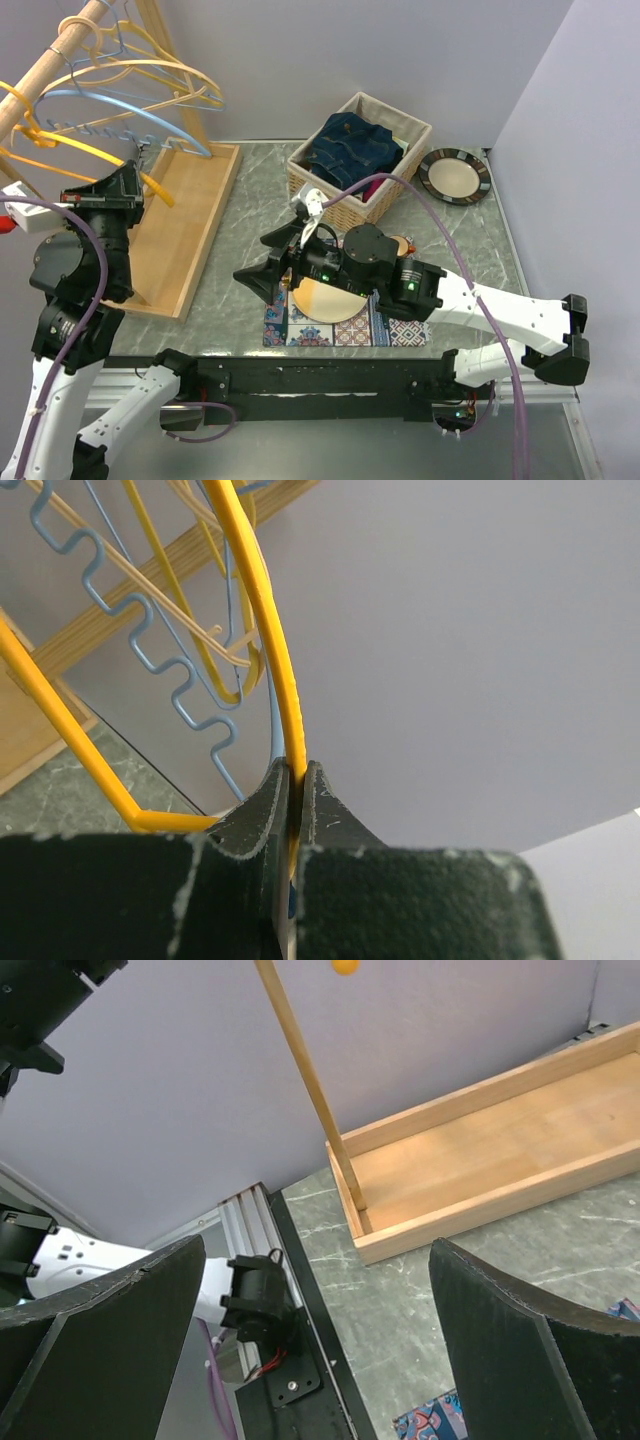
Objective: Remove the skirt from the hanger
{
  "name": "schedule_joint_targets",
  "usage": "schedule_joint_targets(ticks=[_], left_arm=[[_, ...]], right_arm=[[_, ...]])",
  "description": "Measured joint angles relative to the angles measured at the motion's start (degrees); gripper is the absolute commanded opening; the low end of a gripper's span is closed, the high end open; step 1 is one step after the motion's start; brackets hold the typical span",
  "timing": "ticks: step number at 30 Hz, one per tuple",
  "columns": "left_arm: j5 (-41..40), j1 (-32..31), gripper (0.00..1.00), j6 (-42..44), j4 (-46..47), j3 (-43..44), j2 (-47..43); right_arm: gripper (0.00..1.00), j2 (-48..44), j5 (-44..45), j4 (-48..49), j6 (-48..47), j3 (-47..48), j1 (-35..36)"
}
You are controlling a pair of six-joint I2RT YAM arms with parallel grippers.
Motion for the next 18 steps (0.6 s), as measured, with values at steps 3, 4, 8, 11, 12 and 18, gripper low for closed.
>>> schedule_joint_targets(ticks=[3,4,8,11,12,18], left_arm=[[-1.20,0.00,0.01,-0.24,0.46,0.00,0.68],[-1.64,0.00,0.01,-0.33,0.59,0.00,0.81],[-2.32,0.00,0.01,-1.49,1.36,-0.92,0.87],[-2.67,0.00,0.01,-2.89,1.64,-2.45,0.90],[-2.82,0.00,0.01,-3.43,1.68,-2.89,0.96],[-3.69,0.02,0.01,-6.38,2.21,-3.02,2.01]], right_arm=[[1.00,-1.27,0.52,0.35,0.00,-1.22,-0.02],[1.00,-1.55,0.57,0.35,0.02,-1.53,-0.02],[1.00,-2.10,0.76,0.55,0.00,-2.36,-0.02],[1.00,-2.10,0.92,0.72,0.00,-2.47,-0.02],[1.00,-2.10,0.96,0.81,-0.02,-2.54,-0.02],[1.00,-2.10,1.01,1.03,-0.02,-2.64,-0.02]])
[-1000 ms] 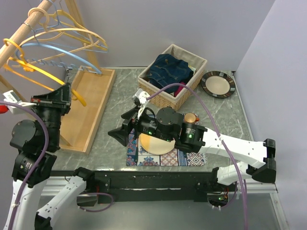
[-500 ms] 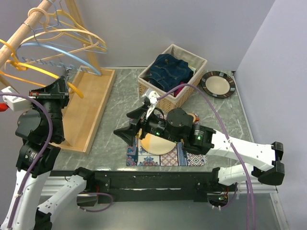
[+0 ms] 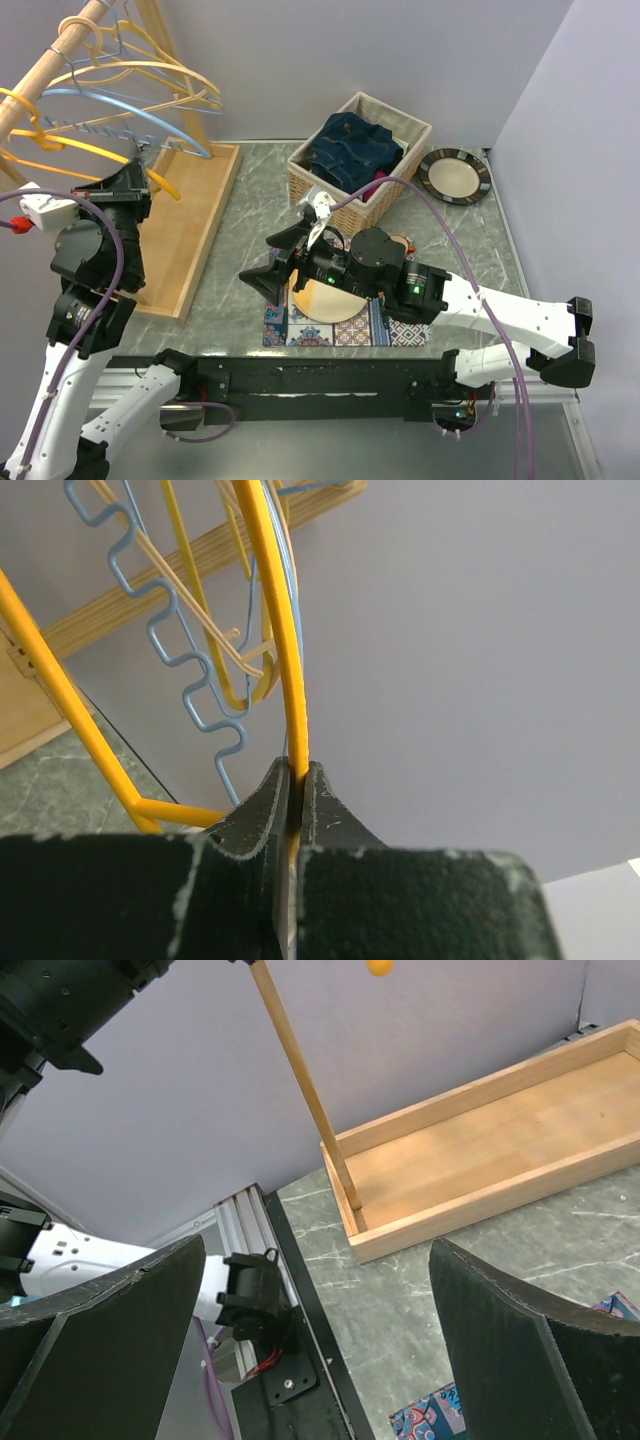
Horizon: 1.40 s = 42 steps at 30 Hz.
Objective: Remove the skirt from the hanger
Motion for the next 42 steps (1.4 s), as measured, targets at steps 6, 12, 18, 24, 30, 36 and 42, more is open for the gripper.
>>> schedule_joint_targets(ticks=[6,12,18,24,30,36,42], left_arm=[[-2.25,0.00,0.01,-2.27,0.35,-1.38,0.57],[-3.06,0.00,0.59,-2.32,1.22,-1.07,1.92],[4.26,0.00,0.99,-1.05,1.64,-2.14,1.11],[17.11,-0.02,0.97,2.40,-3.23,-2.01,-0.92],[20.65,-0.02,0.97,4.68,-9.68,-6.58,-11.65],[20.81,-0.02,0.97,10.64,-13.33,-9.18,-20.83],[31.69,-0.02,0.97,22.49,-13.53,-9.38,-23.15]], right_arm=[[1.00,-0.35,0.74,0.61,-0.07,-1.05,0.00],[1.00,-0.76,1.03,0.61,-0.22,-1.55,-0.02],[1.00,-1.16,1.46,-0.26,0.02,-1.31,-0.02],[1.00,-1.66,4.04,-6.47,2.43,-0.20,-0.07],[1.00,-7.30,6.84,-10.71,5.35,-1.64,-0.07],[1.00,-13.31,11.04,-13.73,8.61,-1.64,-0.07],[1.00,-16.00,15.76,-16.94,13.35,-2.23,-0.11]])
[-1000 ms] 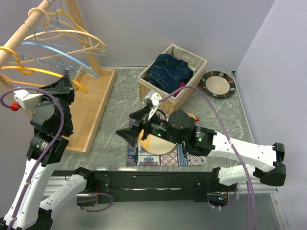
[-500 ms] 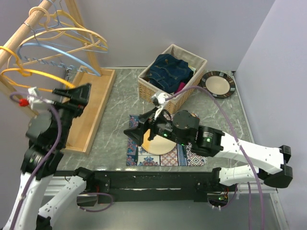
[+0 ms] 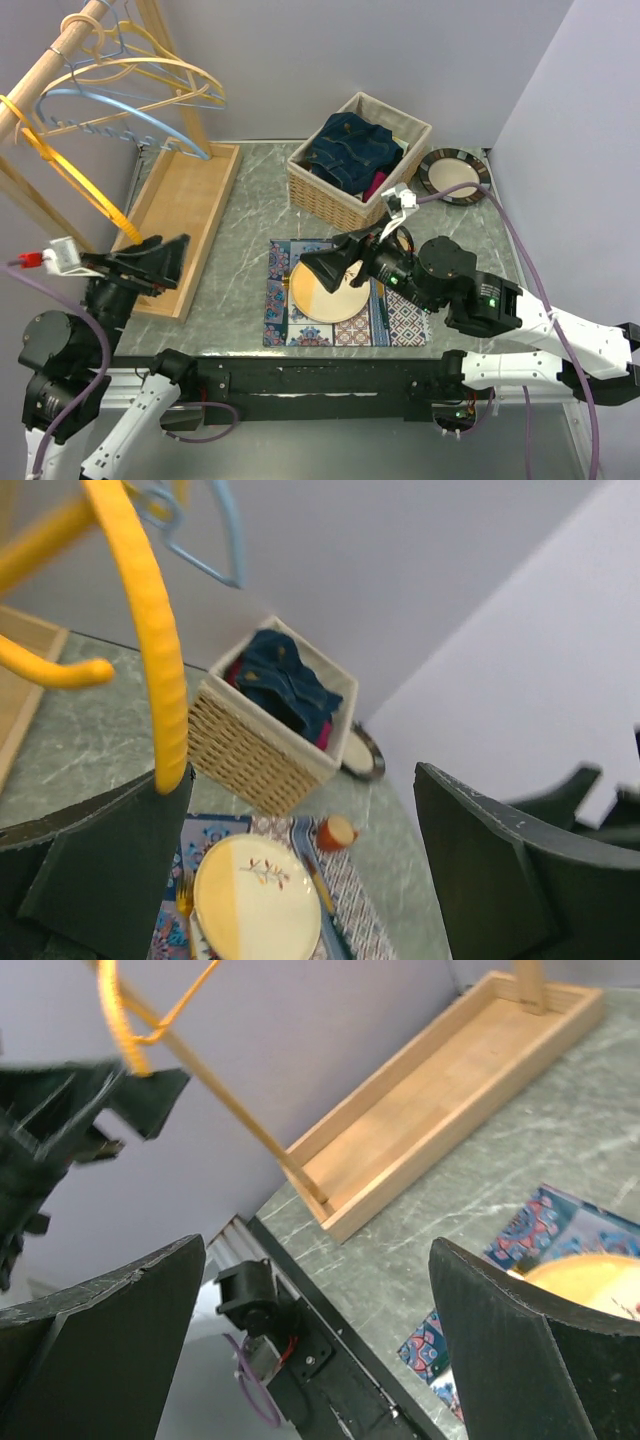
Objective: Remove the skirt from the hanger
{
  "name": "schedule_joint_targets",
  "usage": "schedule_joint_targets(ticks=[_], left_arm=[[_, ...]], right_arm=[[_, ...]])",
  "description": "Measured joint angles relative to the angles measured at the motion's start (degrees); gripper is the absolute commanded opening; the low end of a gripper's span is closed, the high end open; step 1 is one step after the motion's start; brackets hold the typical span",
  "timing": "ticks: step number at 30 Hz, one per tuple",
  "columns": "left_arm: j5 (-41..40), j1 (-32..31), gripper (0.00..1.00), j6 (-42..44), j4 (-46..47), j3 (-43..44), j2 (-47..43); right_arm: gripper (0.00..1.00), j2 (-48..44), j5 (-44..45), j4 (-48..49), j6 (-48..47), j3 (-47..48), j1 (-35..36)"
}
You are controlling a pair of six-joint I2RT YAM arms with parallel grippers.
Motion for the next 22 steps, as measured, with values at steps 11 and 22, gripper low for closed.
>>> schedule_joint_targets(ticks=[11,22], left_arm=[[30.36,0.00,0.97,4.70,13.25,-16.63,8.87],[37.33,0.00,0.97,4.79,22.84,-19.12,11.08]], right_arm=[[1.00,-2.97,13.55,-5.88,6.01,-3.87,0.00],[1.00,-7.32,18.36,-6.40,6.64,-7.21,0.00]])
